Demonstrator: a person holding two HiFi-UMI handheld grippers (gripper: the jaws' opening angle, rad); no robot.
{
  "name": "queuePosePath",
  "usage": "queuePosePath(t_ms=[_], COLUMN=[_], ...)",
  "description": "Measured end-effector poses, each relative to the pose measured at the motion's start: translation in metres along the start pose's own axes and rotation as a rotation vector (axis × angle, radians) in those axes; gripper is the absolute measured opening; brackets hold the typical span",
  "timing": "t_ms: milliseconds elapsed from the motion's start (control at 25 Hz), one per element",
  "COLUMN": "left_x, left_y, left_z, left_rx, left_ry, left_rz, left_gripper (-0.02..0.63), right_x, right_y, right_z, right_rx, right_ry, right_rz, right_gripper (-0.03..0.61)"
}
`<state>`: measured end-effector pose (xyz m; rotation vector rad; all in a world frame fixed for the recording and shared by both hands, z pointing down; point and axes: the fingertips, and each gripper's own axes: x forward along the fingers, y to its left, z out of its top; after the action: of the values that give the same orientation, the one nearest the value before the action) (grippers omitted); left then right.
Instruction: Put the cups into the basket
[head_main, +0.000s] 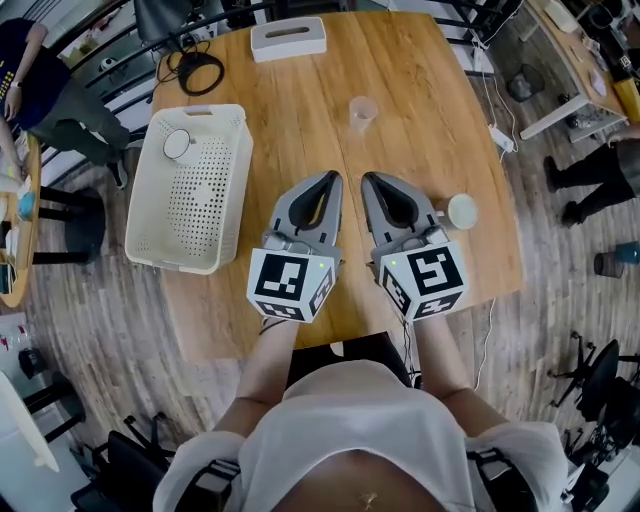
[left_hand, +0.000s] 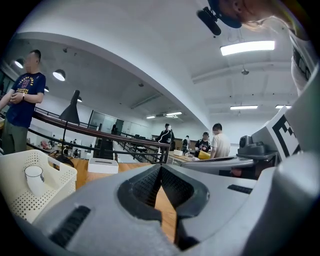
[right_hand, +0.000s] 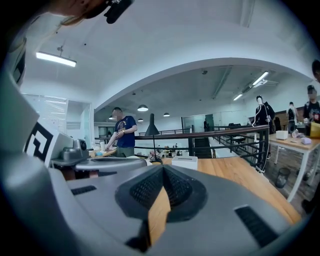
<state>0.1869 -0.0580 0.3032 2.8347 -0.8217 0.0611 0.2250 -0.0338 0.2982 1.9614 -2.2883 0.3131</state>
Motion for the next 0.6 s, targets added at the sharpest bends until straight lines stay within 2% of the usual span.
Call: queuePosePath(t_ms=[120, 320, 600], left_x=[0.009, 0.024, 0.05], left_y=[-0.011, -0.035, -0.08], left_z=[-0.007, -0.016, -0.038], left_rx=[-0.001, 0.003, 0.0], left_ry=[0.017, 0.036, 0.084], left_rz=[-0.026, -0.072, -0.18], left_gripper=[0.006, 0.006, 0.006], right_x=[-0.007, -0.026, -0.061], right_y=[-0.012, -0.039, -0.08], right_z=[-0.006, -0.017, -0.037], right_rx=[0.037, 0.038, 0.094], right_ry=[0.007, 0.013, 0.02], right_rz=[-0.019, -0.079, -0.175], right_gripper=[0.011, 0.012, 0.012])
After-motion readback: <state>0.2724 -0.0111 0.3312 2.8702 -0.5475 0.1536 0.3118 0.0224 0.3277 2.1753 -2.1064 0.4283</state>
